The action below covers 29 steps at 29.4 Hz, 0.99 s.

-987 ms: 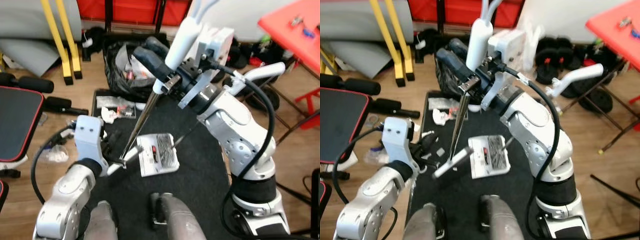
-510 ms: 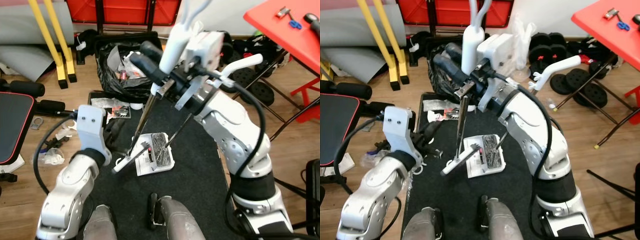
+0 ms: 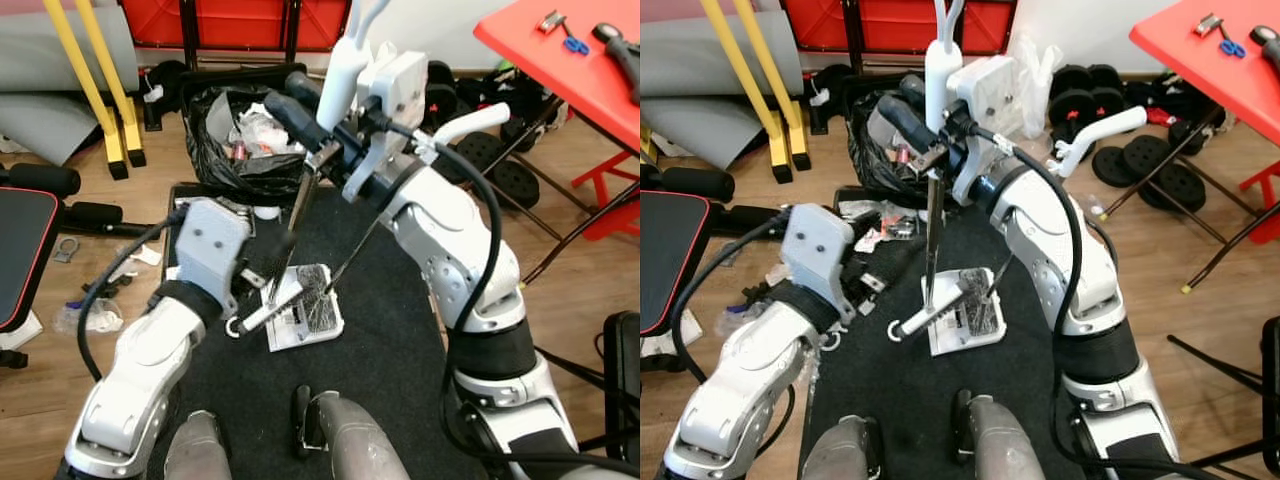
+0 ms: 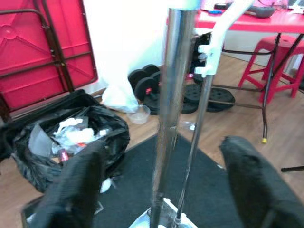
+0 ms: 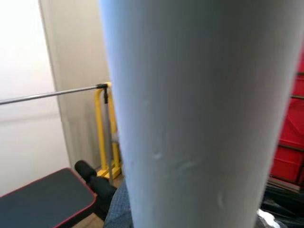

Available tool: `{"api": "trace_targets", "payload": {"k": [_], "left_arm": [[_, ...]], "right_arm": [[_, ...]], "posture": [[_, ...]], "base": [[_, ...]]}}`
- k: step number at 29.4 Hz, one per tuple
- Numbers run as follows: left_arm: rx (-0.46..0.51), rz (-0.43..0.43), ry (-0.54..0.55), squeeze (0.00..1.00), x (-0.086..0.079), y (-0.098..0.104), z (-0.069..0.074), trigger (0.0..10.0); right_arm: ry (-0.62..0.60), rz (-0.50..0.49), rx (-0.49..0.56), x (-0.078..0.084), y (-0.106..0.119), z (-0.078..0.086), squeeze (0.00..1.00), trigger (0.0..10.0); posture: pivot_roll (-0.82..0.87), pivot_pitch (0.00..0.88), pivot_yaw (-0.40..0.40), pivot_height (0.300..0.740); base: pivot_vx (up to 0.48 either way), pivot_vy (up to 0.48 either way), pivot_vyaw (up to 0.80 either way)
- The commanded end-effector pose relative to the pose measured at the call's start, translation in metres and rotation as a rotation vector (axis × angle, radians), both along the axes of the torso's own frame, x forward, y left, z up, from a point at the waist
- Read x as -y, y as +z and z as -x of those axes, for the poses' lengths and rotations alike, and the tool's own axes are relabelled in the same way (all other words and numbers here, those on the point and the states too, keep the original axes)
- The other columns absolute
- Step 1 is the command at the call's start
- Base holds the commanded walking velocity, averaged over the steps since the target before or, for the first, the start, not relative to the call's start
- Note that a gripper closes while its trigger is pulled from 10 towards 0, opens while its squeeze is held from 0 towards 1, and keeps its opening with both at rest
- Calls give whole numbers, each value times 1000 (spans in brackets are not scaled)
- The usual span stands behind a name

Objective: Sweep floor

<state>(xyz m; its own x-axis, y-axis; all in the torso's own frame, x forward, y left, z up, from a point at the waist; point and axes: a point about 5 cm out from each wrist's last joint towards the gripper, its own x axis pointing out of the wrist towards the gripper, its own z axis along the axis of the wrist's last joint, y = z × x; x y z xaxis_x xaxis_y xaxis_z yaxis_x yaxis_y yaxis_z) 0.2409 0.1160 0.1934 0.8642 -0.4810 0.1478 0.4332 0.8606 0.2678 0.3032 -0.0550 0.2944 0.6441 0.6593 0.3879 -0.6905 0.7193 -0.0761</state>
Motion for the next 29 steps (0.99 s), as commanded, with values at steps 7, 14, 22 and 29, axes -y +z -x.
{"api": "trace_targets", "payload": {"k": [7, 14, 22, 29], "left_arm": [[-71, -72, -96, 1000, 23, -20, -6, 10000], [-71, -110, 11, 0, 12, -25, -18, 10000], [-35, -235, 167, 0, -8, -29, -31, 10000], [-69, -277, 276, 0, -27, -33, -42, 10000]], "right_arm": [[35, -94, 60, -6, 19, 5, 0, 10000], [72, -138, 46, -14, 23, 6, 0, 10000], [85, -156, 31, -16, 24, 6, 0, 10000], [84, -167, 31, -14, 26, 5, 0, 10000]], "posture": [[-122, 171, -175, 740], [-121, 170, -175, 740], [-124, 169, -172, 740], [-123, 170, -174, 740]], "base": [[0, 0, 0], [0, 0, 0], [0, 0, 0], [0, 0, 0]]}}
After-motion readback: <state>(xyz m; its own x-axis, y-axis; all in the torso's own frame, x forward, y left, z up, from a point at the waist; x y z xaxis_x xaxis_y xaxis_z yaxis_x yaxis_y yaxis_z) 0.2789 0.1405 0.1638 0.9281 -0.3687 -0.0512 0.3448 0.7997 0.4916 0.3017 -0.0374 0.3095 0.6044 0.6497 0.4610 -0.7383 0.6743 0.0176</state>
